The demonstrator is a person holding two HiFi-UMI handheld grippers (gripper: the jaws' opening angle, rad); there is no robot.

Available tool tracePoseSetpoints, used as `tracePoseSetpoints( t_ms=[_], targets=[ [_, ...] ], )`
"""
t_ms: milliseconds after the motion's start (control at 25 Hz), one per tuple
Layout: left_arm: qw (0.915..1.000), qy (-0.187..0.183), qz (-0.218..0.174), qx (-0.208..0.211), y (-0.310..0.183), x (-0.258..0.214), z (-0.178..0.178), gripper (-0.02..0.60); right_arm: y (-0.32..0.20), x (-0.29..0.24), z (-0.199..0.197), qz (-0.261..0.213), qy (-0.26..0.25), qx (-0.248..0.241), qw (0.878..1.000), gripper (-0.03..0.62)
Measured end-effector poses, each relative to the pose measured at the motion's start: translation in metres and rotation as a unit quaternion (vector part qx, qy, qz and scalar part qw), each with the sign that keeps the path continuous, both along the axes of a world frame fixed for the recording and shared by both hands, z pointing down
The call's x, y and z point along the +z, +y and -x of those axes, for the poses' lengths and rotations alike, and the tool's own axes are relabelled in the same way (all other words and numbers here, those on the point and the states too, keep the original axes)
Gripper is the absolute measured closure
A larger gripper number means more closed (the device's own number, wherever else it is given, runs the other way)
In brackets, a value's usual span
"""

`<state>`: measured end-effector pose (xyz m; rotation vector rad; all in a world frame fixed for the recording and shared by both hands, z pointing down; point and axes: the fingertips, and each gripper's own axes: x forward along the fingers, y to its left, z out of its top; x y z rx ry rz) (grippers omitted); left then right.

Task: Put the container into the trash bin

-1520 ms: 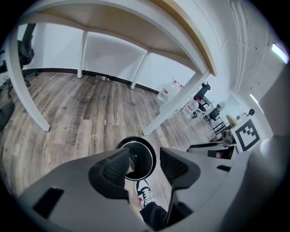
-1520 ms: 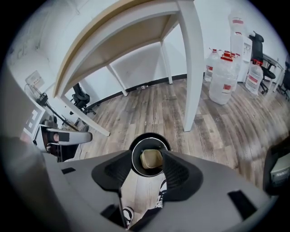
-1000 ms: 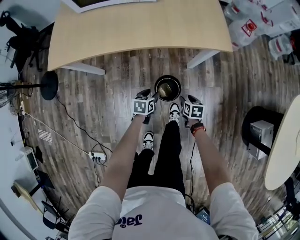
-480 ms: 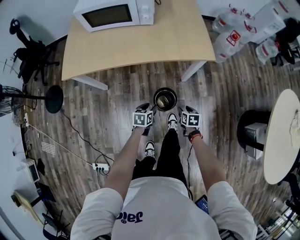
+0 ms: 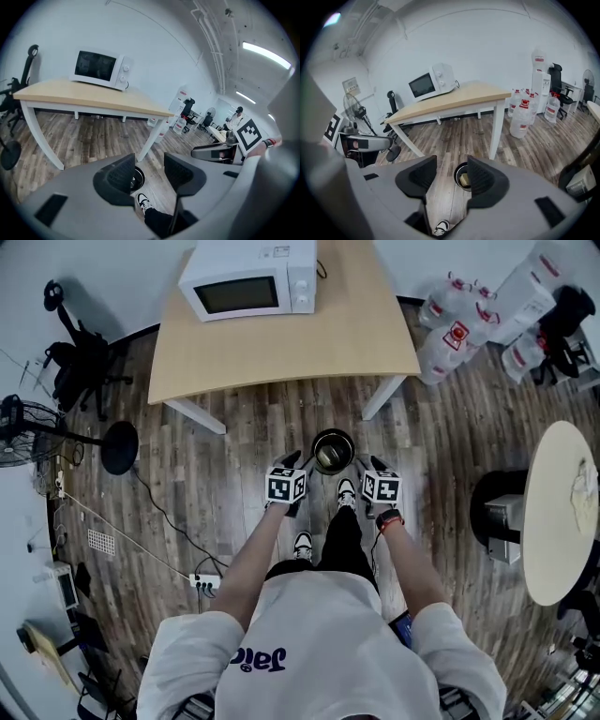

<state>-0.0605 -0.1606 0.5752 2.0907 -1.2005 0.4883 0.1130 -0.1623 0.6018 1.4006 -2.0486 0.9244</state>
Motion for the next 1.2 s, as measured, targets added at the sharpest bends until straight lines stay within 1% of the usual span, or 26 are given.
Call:
tracePoseSetpoints(
  t_ms=[160,400,480,640,840,1040,1200],
  targets=[
    [0.9991,-0.006,-0.041,-0.001,0.018,-0.033,0.012,0.373,0.015,-0.033,0.013,-0.034,-0.010,-0.001,0.999,0.375],
    [0.9951,-0.007,-0.096,-0.022,0.038,-0.082,0.034,0.376,0.032,-0.085,0.023,-0.099,0.003,0.003,0.995,0.375],
    [0.9929,-0.013,-0.116,-0.022,0.042,-0.097,0.037,0.380,0.037,-0.101,0.025,-0.120,0.004,0.005,0.993,0.379],
    [0.9868,-0.019,-0.158,-0.026,0.045,-0.130,0.044,0.388,0.040,-0.134,0.030,-0.159,-0.003,0.013,0.987,0.385],
    [0.9769,-0.027,-0.210,-0.028,0.050,-0.174,0.050,0.391,0.042,-0.180,0.031,-0.207,-0.012,0.028,0.978,0.404],
    [0.9694,-0.022,-0.242,-0.035,0.053,-0.214,0.059,0.405,0.042,-0.223,0.031,-0.248,-0.010,0.031,0.968,0.415],
    [0.9625,-0.016,-0.268,-0.038,0.057,-0.241,0.061,0.420,0.047,-0.250,0.029,-0.275,-0.023,0.038,0.961,0.444]
  ],
)
